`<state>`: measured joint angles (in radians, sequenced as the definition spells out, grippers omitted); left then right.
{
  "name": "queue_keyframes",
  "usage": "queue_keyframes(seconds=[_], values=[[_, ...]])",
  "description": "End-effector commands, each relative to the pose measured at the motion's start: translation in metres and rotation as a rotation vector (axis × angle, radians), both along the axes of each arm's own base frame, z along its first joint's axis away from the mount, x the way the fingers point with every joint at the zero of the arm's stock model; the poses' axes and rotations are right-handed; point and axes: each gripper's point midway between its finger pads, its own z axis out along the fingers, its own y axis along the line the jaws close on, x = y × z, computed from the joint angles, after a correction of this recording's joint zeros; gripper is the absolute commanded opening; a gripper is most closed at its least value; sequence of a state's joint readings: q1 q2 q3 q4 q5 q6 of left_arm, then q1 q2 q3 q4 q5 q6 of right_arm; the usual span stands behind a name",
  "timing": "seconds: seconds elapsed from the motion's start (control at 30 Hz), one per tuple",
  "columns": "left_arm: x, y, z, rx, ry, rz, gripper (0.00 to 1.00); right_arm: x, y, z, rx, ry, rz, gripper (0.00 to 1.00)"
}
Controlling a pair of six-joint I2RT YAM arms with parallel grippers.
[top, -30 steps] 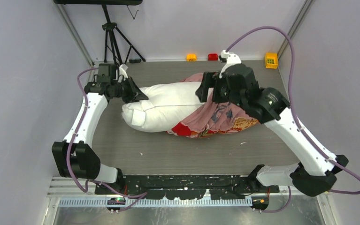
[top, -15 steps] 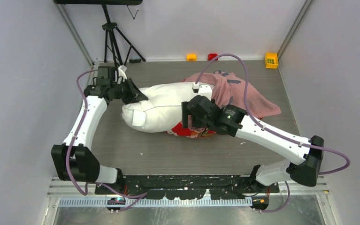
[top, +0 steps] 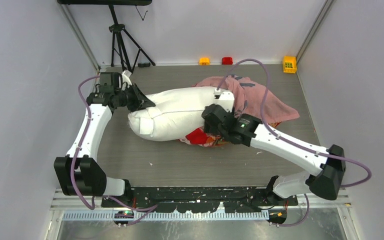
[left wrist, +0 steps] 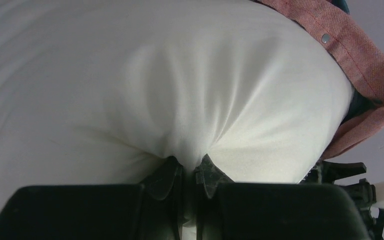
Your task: Remove the pillowcase from the pillow
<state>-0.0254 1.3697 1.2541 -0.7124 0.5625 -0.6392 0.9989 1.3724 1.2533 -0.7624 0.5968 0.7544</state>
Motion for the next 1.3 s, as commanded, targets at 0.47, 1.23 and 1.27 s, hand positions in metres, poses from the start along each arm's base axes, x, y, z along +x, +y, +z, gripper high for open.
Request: queue_keyframes(seconds=[0.47,1.23,1.27], values=[[0.011,0.052,-0.003,0.163,-0.053,0.110,0.12,0.035,-0.158,0.032,0.200,-0.055,-0.291,0.08],[-0.033,0.057,0.036,0.256,-0.060,0.060,0.66,0.046,-0.078,0.179,0.580,-0.112,0.003,0.00],[-0.033,0.057,0.037,0.265,-0.054,0.067,0.76,0.059,-0.076,0.170,0.586,-0.105,-0.028,0.00]])
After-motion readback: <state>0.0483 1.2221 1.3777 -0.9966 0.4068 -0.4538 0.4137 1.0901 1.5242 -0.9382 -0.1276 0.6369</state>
